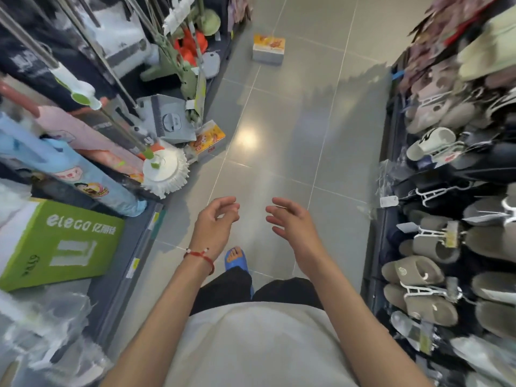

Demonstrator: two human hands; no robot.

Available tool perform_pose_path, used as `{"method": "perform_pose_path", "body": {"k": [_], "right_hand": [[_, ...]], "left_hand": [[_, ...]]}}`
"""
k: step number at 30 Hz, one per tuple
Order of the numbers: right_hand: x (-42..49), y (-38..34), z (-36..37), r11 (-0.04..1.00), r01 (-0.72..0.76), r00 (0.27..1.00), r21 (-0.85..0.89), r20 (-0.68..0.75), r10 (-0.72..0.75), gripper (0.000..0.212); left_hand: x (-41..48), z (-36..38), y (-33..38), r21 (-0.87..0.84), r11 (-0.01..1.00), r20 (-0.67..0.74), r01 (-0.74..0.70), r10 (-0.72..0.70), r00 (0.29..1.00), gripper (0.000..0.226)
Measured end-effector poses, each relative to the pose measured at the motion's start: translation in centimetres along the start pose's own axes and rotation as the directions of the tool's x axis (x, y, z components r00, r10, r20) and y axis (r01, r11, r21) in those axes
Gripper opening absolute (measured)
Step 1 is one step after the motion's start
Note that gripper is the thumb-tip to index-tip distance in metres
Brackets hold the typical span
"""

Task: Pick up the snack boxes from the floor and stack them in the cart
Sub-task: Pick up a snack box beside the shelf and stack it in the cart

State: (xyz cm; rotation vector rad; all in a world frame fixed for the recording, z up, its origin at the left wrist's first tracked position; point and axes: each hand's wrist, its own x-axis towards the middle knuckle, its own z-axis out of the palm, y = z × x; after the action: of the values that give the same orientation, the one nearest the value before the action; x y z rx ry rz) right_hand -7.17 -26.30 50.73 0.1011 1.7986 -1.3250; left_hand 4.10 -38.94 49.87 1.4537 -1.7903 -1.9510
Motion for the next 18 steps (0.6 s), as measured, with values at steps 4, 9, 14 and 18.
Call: {"method": "perform_pose_path", "body": {"k": [4, 9, 14, 18], "right_hand": [[3.6, -3.6, 1.8, 0.999, -0.028, 0.999, 0.025, -0.028, 0.029, 0.025], [9.1, -7.3, 3.8, 0.998, -0.058, 0.998, 0.034, -0.023, 0.059, 0.025], [17.1, -12.0, 5.5, 0.996, -0.090, 0.996, 0.016, 0.019, 0.090, 0.026], [24.3, -17.0, 6.4, 0.991, -0.124, 0.989, -0.042, 0.080, 0.127, 0.026]], "left_hand": [[5.8, -1.3, 3.4, 0.067, 0.998, 0.028, -0.015, 0.013, 1.000, 0.021], [12.1, -2.1, 6.7, 0.054, 0.999, 0.012, -0.001, 0.000, 1.000, 0.020], [19.4, -2.4, 9.7, 0.015, 0.999, -0.045, 0.050, -0.049, 0.998, 0.018], [25.6, -1.7, 12.8, -0.032, 0.994, -0.133, 0.102, -0.106, 0.986, 0.017]]}}
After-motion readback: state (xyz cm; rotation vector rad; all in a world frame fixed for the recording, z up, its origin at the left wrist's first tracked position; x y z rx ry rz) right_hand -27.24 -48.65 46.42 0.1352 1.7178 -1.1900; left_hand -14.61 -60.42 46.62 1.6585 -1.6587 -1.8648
